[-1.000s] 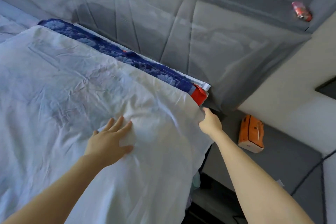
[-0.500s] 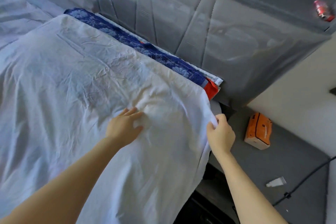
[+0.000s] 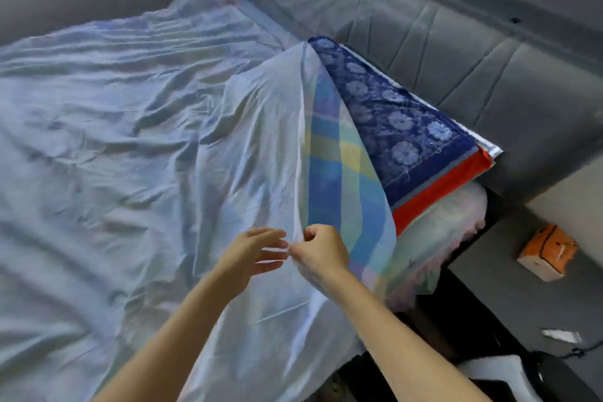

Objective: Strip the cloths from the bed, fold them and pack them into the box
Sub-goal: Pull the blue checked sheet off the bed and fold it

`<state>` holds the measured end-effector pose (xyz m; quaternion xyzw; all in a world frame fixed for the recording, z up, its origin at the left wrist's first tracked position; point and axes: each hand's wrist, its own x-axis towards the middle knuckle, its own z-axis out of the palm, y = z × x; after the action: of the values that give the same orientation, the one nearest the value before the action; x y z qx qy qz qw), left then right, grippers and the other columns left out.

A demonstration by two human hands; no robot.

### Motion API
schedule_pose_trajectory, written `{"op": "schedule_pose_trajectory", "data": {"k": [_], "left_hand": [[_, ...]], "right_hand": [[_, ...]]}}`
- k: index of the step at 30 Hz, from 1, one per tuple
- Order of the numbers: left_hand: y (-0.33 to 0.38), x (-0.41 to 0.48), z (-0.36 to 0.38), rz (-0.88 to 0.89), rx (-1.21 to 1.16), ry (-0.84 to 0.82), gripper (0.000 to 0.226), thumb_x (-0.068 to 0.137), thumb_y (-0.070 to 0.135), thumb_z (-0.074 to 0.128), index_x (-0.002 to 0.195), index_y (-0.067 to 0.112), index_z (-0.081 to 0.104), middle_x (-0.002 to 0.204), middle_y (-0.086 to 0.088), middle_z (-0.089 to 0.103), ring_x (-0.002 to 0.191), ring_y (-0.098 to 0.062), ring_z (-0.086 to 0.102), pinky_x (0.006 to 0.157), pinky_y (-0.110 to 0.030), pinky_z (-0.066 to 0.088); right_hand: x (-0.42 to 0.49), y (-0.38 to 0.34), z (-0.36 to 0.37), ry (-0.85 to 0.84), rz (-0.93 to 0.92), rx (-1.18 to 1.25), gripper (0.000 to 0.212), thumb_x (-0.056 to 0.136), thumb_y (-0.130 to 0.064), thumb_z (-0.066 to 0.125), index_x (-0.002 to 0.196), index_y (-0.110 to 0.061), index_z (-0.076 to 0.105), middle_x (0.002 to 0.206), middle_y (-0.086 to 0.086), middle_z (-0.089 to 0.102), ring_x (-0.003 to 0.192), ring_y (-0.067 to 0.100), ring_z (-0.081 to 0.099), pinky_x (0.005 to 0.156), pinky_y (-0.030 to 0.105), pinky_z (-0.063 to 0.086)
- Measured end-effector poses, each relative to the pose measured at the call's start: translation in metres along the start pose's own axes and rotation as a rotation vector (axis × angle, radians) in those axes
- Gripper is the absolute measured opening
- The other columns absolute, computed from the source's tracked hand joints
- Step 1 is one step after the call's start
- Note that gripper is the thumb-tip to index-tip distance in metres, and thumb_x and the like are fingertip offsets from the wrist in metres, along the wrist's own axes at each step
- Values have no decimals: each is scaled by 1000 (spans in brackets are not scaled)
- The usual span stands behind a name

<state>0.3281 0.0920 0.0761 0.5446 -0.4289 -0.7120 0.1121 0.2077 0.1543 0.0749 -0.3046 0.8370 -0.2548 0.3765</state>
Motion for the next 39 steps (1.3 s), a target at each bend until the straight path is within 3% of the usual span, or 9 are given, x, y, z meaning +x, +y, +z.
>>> {"op": "schedule_pose_trajectory", "data": {"k": [3,6,10,16,21,25,28,33,39], "left_hand": [[-27,-50,-54,-3,45,76,20,83,29,70,81,9,65,69,-4,66,57,-13,62,53,-22,50],[-56,-91,-102,-14,142,231,28,68,23,78,69,9,54,56,-5,52,44,-13,50,45,-21,42],[-81,-141,-154,23,125,404,15,70,0,65,60,3,55,55,-11,54,44,-17,55,48,-23,50],[-111,-197,-207,67,-109,466,10,87,6,62,77,2,60,66,-11,58,56,-18,58,52,-22,55],[-162,-239,-209,65,-187,487,4,85,6,62,83,3,60,69,-12,56,59,-17,51,50,-18,48],[-184,-260,-209,20,-173,398,38,53,17,69,90,15,58,84,-7,65,73,-15,59,61,-23,44],[-196,-261,-214,42,72,484,50,51,22,70,98,18,51,87,-5,67,81,-19,64,71,-30,51],[-214,-257,-213,192,521,765,7,78,2,54,83,7,54,81,-15,65,80,-34,59,64,-38,41],[-207,-270,-220,145,834,555,21,83,3,48,64,11,45,74,-13,52,73,-29,46,59,-30,26]], "right_hand": [[-75,-29,61,-55,-141,-143,19,86,-33,56,75,-18,59,83,1,67,85,30,60,64,28,38],[-148,-48,113,-145,-266,-250,9,85,-31,56,86,-24,60,101,3,70,99,28,62,66,27,37],[-205,-48,144,-284,-281,-353,11,76,-31,61,71,-22,58,77,-2,65,79,26,59,61,29,36],[-239,-50,174,-440,-295,-349,32,62,-19,65,52,-18,34,54,1,37,54,18,36,52,27,26],[-245,-72,213,-547,32,104,36,72,10,67,52,-9,44,39,2,44,35,12,41,39,20,34],[-253,-82,235,-681,234,203,13,78,10,63,68,3,59,54,12,60,41,18,56,44,25,49],[-254,-84,244,-784,280,205,7,83,2,64,82,8,66,55,10,67,40,16,61,40,24,51],[-241,-90,256,-799,261,121,4,82,0,61,78,2,63,65,16,66,41,16,58,45,22,47],[-211,-90,280,-534,161,-71,16,76,10,50,70,-3,45,60,13,45,45,23,46,36,23,43]]}}
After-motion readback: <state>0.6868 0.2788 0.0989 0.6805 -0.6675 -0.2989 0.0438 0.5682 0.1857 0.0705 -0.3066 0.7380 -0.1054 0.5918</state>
